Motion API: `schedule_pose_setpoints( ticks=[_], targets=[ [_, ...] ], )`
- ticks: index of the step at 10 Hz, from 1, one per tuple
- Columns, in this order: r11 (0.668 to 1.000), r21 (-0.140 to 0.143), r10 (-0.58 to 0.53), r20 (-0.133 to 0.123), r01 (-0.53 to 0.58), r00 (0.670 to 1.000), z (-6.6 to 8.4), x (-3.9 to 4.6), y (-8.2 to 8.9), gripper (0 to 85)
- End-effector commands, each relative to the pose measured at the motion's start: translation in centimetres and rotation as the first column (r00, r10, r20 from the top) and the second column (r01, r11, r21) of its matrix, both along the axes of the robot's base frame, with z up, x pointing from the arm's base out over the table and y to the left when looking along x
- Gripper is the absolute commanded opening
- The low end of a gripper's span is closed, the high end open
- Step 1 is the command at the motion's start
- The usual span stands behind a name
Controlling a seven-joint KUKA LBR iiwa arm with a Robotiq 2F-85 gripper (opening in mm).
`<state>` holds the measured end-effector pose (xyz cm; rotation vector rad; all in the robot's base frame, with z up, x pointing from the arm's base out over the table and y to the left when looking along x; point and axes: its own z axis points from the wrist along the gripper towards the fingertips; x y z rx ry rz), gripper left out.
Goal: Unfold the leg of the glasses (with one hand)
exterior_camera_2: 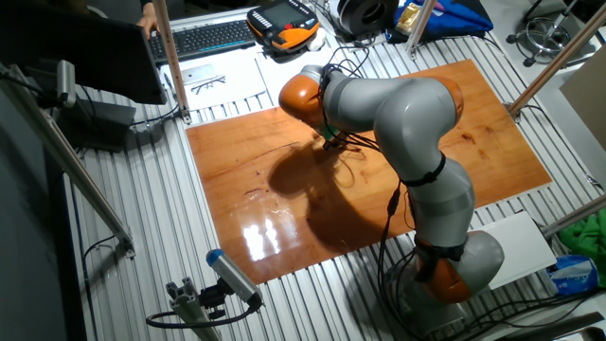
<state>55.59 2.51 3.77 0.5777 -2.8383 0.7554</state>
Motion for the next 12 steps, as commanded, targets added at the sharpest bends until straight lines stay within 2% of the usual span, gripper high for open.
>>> schedule_pose_setpoints(
  ticks=[1, 8, 9, 12],
  targets=[
    [1.0, 0.0, 0.0, 0.002, 0.0, 1.0, 0.0, 0.01, 0.0, 17.0],
    [1.0, 0.0, 0.003, 0.014, -0.003, 1.0, -0.14, -0.01, 0.12, 17.0],
    [1.0, -0.002, 0.005, 0.017, -0.005, 1.0, -0.14, 0.0, 0.11, 34.0],
    [1.0, -0.003, 0.012, 0.016, -0.012, 1.0, -0.18, 0.01, 0.13, 34.0]
  ],
)
